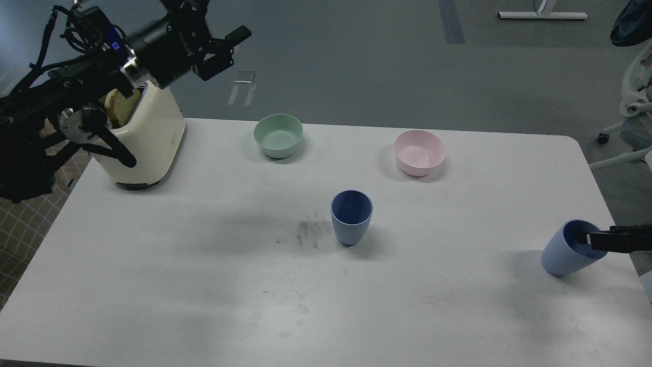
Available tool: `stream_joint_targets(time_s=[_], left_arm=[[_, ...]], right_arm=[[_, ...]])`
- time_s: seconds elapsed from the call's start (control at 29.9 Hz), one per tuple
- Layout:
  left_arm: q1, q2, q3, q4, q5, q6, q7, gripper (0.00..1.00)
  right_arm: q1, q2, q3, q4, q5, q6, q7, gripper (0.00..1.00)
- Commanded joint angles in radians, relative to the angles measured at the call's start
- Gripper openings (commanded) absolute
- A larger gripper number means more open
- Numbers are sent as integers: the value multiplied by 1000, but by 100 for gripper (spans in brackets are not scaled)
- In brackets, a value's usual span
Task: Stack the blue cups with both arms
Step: 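Reach the right gripper to the other blue cup and grasp it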
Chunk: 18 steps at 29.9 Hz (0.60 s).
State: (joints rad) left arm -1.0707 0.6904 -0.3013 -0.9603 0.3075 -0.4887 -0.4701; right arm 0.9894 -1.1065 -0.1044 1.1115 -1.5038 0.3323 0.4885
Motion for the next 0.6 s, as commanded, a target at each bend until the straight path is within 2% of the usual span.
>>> stream_joint_targets(time_s=[0.0, 0.17, 0.2, 0.23, 0.27, 0.33, 0.44, 0.57], left_arm=[[2, 0, -1, 0, -1, 0, 1, 97], [2, 1, -1, 0, -1, 0, 1, 97], [2, 1, -1, 0, -1, 0, 1, 97], [2, 1, -1, 0, -1, 0, 1, 97], [2, 1, -1, 0, -1, 0, 1, 97], [2, 3, -1, 0, -1, 0, 1, 97], [2, 1, -1, 0, -1, 0, 1, 97], [2, 3, -1, -2, -1, 0, 1, 97]], right_arm=[[-3, -1, 0, -2, -16, 1, 0, 64], [-5, -1, 0, -2, -24, -1, 0, 50], [-5, -1, 0, -2, -24, -1, 0, 40], [-5, -1, 0, -2, -26, -1, 0, 22], [-5, -1, 0, -2, -26, -1, 0, 22], [-3, -4, 0, -2, -24, -3, 0, 9], [0, -7, 0, -1, -24, -1, 0, 0], [6, -27, 2, 2, -24, 1, 0, 0]])
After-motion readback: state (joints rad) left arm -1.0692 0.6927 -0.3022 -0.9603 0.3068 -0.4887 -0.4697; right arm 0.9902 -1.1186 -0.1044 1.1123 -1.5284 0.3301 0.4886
